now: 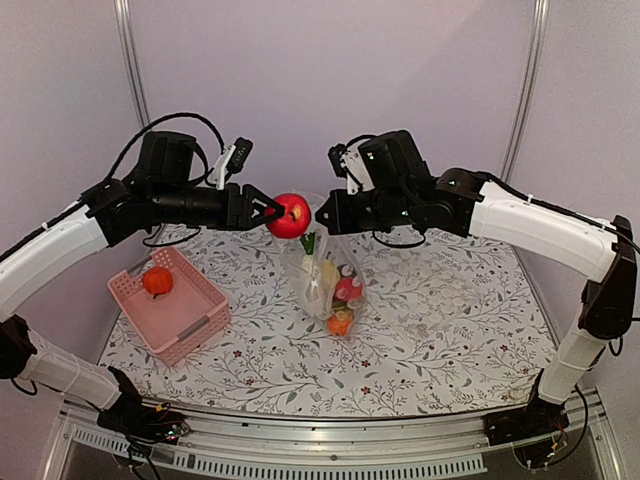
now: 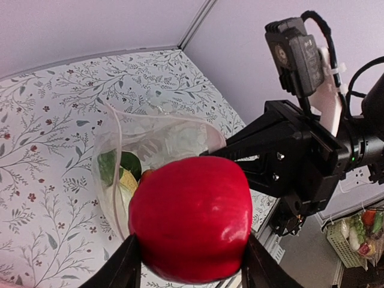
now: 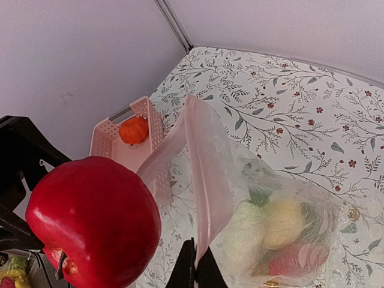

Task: Place the food in the zip-top bag and seal the zipper
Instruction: Place the fake fruit in the zipper food storage bag.

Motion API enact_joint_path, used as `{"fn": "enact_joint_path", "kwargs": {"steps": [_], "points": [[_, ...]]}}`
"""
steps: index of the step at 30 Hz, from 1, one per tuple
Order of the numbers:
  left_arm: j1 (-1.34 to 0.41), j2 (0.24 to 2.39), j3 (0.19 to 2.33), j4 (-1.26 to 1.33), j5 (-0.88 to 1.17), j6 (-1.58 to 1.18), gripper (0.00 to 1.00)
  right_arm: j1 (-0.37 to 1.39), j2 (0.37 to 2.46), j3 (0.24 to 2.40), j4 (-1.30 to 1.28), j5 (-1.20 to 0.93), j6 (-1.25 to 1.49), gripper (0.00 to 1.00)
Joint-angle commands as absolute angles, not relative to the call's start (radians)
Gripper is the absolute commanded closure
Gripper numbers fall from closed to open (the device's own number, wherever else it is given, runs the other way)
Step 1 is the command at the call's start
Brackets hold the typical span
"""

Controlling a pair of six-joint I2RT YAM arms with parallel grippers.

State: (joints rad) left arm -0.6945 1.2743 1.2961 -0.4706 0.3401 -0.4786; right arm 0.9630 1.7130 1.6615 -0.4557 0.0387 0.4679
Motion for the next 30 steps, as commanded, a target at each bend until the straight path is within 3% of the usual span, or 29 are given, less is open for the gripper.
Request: {"fn": "enact_joint_path", "kwargs": {"steps": [1,10,18,30], "points": [[-0.719,1.295,1.334,-0.509,0.249,-0.445,0.49,0.969,1.684,1.677,-0.460,0.035,0.456,1.00],[-0.764,1.359,1.392,-0.590,0.131,-0.428,0.49,0.968,1.690,1.685,-0.452,0.026,0.456,1.00],[-0.847,1.494,1.523,-0.719,-0.107,-0.439,0.50,0.969,1.701,1.700,-0.450,0.016,0.453,1.00],[-0.877,1.588,1.539,-0.625,-0.099,-0.463,0.50,0.969,1.713,1.690,-0.431,0.023,0.460,1.00]]}}
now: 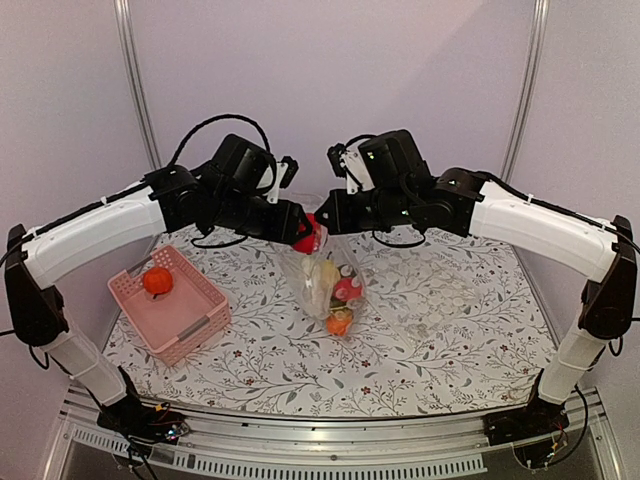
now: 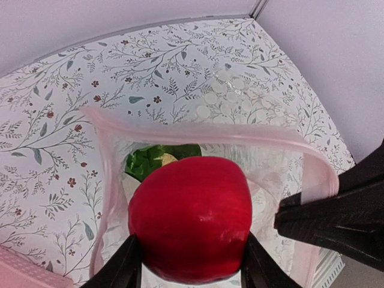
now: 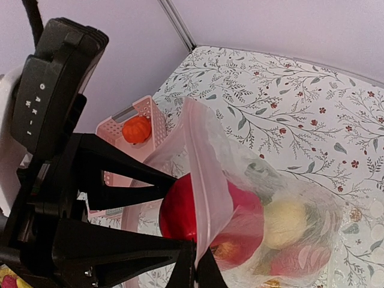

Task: Place the food in the zip-top bag and seal the zipper
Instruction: Place the fake fruit in the zipper food storage bag.

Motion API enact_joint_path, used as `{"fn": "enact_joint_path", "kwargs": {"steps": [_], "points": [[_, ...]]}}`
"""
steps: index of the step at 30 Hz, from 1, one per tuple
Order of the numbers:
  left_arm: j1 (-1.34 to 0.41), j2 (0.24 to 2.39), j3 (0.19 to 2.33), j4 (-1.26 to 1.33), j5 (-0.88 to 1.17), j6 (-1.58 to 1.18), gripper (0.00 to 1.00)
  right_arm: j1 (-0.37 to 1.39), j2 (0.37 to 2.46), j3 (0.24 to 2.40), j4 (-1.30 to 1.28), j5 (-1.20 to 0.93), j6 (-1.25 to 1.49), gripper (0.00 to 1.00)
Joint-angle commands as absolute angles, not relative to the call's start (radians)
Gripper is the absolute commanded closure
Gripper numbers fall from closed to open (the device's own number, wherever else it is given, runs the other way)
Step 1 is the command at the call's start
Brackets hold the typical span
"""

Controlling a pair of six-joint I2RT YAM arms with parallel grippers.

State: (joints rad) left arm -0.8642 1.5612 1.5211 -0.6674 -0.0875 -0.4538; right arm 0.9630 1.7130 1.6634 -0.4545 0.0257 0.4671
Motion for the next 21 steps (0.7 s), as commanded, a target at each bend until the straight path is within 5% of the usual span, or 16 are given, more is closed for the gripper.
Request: {"fn": "enact_joint_path", "kwargs": {"steps": [1,15,21], "points": [[-0.877,1.597,1.539,-0.622,-0.098,-0.467,0.50,0.969,1.713,1.688,-0.425,0.023,0.463,1.00],[-0.873,1.685,1.503,-0.495,-0.136,-0.530,0.48,0.968,1.717,1.668,-0.407,0.014,0.480,1.00],[-0.868,1.700,1.501,-0.489,-0.109,-0.553,0.36,0.968,1.709,1.656,-0.404,0.025,0.483,1.00]]}}
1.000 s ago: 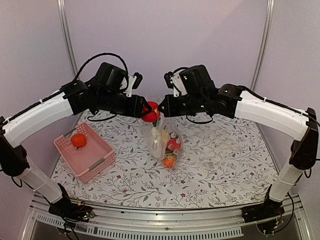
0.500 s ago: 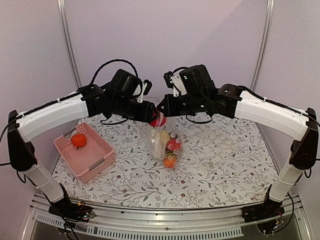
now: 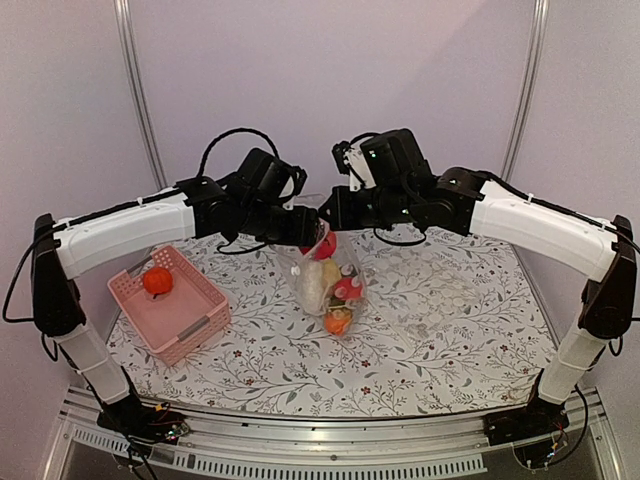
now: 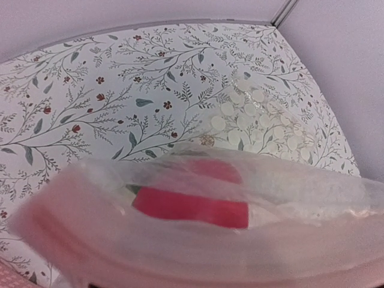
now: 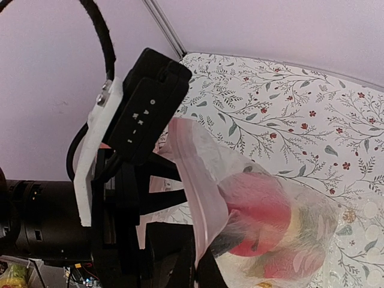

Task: Place the food in the zip-top bag and seal the zipper
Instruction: Place the fake fruit in the zipper food storage bag, then pick up the fake vegetable from the bin.

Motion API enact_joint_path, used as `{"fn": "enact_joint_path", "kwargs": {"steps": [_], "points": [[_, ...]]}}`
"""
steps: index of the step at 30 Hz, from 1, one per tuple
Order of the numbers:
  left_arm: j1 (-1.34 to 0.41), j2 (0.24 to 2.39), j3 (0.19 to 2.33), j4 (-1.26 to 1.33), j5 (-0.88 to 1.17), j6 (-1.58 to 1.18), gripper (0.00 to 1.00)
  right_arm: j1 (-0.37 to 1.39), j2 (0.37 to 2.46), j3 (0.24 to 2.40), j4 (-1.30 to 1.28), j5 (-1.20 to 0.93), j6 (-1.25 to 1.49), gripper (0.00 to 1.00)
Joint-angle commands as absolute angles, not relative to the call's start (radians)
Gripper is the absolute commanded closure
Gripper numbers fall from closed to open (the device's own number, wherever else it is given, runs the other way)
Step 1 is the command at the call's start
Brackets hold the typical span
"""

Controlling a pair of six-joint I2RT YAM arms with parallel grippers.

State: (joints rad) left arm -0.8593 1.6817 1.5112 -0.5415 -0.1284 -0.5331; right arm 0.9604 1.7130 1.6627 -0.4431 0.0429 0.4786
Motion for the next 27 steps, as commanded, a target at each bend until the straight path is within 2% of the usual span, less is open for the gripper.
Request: {"fn": "enact_joint_path", "kwargs": {"steps": [1,5,16,27], "points": [[-0.868,1.698,1.499,-0.491,-0.107,-0.554,0.35,0.968,1.708,1.654,-0.405,0.027,0.483,1.00],[-0.865,1.686,1.491,-0.492,-0.105,-0.555,0.30,0.968,1.705,1.652,-0.401,0.029,0.483,1.00],[-0.862,1.612,1.462,-0.465,-0.075,-0.545,0.30,0.969,1.704,1.650,-0.402,0.035,0.483,1.00],[-0.850,1.347,1.387,-0.459,0.077,-0.449,0.24,0.969,1.694,1.653,-0.416,0.076,0.476,1.00]]}}
